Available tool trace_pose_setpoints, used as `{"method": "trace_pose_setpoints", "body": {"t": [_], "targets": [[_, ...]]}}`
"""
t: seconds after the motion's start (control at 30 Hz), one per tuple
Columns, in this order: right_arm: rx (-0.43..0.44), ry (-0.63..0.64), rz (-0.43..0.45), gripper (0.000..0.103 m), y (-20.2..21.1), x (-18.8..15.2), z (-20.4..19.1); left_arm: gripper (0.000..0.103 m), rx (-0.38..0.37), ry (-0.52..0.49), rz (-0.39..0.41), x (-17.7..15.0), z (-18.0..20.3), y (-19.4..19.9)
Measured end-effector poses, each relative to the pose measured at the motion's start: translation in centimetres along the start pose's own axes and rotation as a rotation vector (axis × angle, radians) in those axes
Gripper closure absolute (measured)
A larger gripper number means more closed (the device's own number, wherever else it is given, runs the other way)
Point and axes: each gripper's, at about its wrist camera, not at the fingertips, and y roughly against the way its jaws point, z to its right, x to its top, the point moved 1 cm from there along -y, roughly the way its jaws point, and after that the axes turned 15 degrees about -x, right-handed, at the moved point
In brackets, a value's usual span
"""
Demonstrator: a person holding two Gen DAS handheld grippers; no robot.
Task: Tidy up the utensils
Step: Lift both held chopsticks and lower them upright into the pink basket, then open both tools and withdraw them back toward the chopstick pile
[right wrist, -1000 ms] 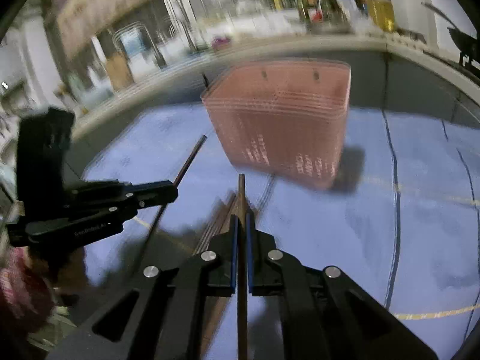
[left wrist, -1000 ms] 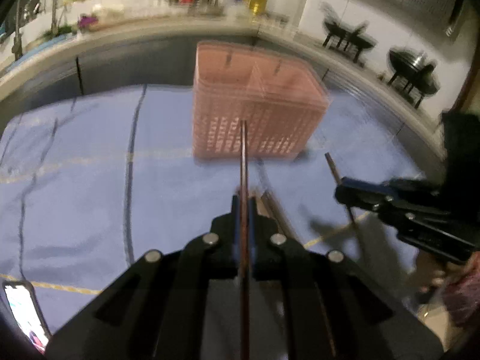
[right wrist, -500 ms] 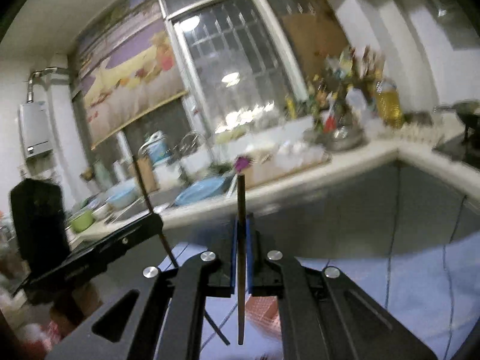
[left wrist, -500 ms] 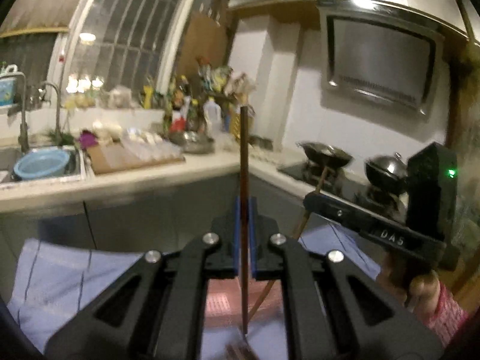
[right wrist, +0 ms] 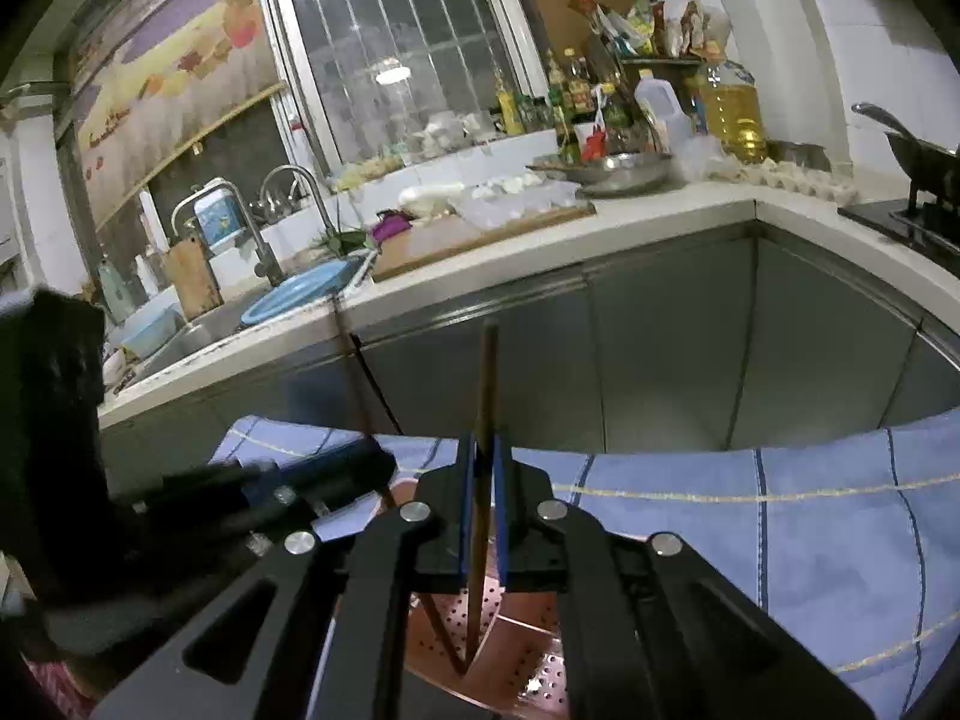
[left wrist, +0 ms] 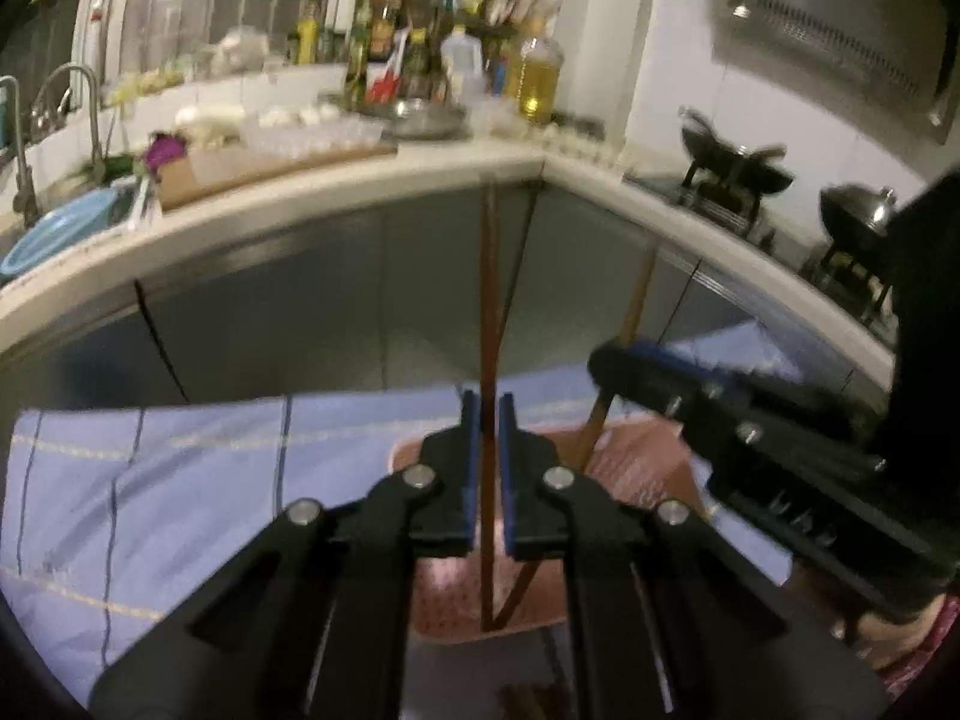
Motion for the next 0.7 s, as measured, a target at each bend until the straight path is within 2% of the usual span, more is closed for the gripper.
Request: {"method": "trace_pose_setpoints", "body": {"t": [0.07, 0.13, 0.17, 0.23, 0.37, 0.4, 0.47, 0.5, 0.53, 0.57, 0.63, 0.67, 0.7], "targets": [[0.013, -0.041, -0.036, 0.094, 0.0, 0.0, 0.3, 0.089, 0.011, 0.019, -0.001, -0.4, -0.1, 0.5], [0.024, -0.066, -0.029, 0.088, 1.0, 0.1, 0.4, 0.085, 0.014, 0.035, 0.046, -0.3, 0.1, 2.4], [0.017, -0.074, -0.013, 0.085, 1.9, 0.2, 0.4, 0.083, 0.011, 0.036, 0.071, -0.3, 0.3, 3.6], [0.008, -0.086, 0.027, 0.062, 3.8, 0.6, 0.5, 0.082, 0.009, 0.031, 0.135, 0.1, 1.2, 6.6], [0.02, -0.098, 0.132, 0.056, 9.4, -0.5, 0.6, 0.082, -0.026, 0.002, 0.24, -1.6, 3.3, 12.8], [0.023, -0.103, 0.164, 0.051, 11.4, -1.7, 0.7, 0.082, -0.032, -0.003, 0.247, -2.2, 3.6, 13.6], [0.02, -0.118, 0.193, 0.03, 13.9, -4.6, 1.0, 0.082, -0.045, -0.002, 0.243, -4.6, 4.1, 15.2], [0.021, -0.128, 0.189, 0.014, 15.0, -7.0, 1.3, 0.082, -0.056, 0.007, 0.216, -6.7, 4.2, 15.6], [0.019, -0.138, 0.17, 0.011, 15.6, -9.1, 1.6, 0.082, -0.061, 0.018, 0.181, -8.9, 4.2, 15.6], [0.007, -0.142, 0.112, 0.011, 15.7, -12.0, 1.9, 0.082, -0.064, 0.023, 0.16, -10.1, 4.1, 15.5], [-0.031, -0.122, 0.008, 0.013, 15.1, -16.2, 2.0, 0.082, -0.071, 0.044, 0.068, -14.5, 4.1, 14.5], [-0.055, -0.108, -0.03, 0.019, 15.0, -18.2, 1.8, 0.082, -0.077, 0.055, 0.024, -16.4, 4.2, 14.0], [-0.097, -0.067, -0.087, 0.033, 14.6, -20.8, 1.4, 0.082, -0.091, 0.078, -0.028, -18.7, 4.3, 13.3]]}}
